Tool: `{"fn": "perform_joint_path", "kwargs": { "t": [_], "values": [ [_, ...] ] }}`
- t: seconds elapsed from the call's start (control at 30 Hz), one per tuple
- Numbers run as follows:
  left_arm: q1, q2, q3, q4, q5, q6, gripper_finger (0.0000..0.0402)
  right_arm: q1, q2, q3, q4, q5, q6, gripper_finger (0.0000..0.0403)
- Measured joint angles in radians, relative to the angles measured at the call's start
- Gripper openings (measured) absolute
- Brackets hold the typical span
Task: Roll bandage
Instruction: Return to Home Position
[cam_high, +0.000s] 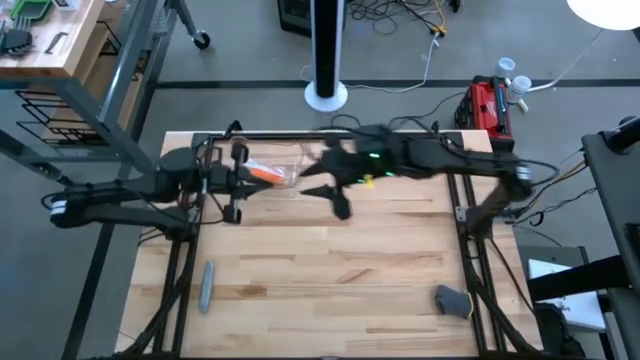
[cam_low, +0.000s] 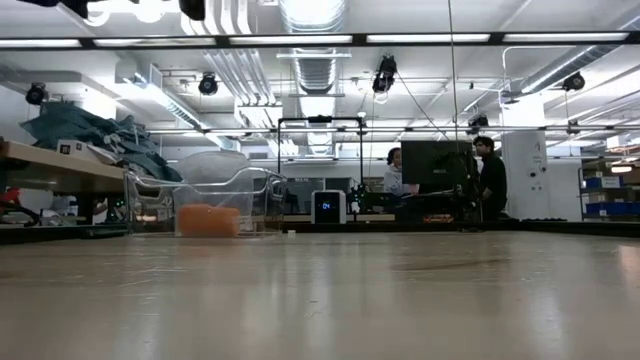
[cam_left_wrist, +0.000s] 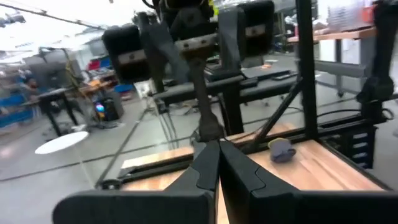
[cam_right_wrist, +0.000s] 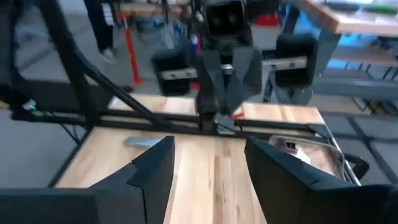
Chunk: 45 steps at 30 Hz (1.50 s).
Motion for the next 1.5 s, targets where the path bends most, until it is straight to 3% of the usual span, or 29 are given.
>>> {"fn": "perform_joint_path", "kwargs": {
  "t": [0.13,0.27,0.57,0.93,1.3,1.5],
  "values": [
    [0.059,0.026,0.0,0.043,0.096,-0.028,0.0001,0.002,-0.203,-0.281,0.198,0.002,0.05,0.019],
    [0.063,0.013,0.0,0.047,0.113,-0.014,0.0004,0.002,-0.373,-0.529,0.363,0.003,0.098,0.019],
    [0.089,-0.133,-0.086,0.037,0.114,0.01,0.0002,0.0,-0.712,-0.888,0.524,0.063,0.129,0.019],
    [0.131,-0.318,-0.202,0.051,0.111,-0.087,0.0001,-0.007,-0.956,-1.102,0.549,0.118,0.152,0.019],
    [0.129,-0.551,-0.291,0.03,0.171,-0.209,0.0001,-0.011,-1.055,-1.218,0.58,0.118,0.163,0.019],
    [0.129,-0.621,-0.392,0.029,0.124,-0.227,0.0001,-0.041,-1.096,-1.27,0.598,0.101,0.166,0.019]
  ]
}}
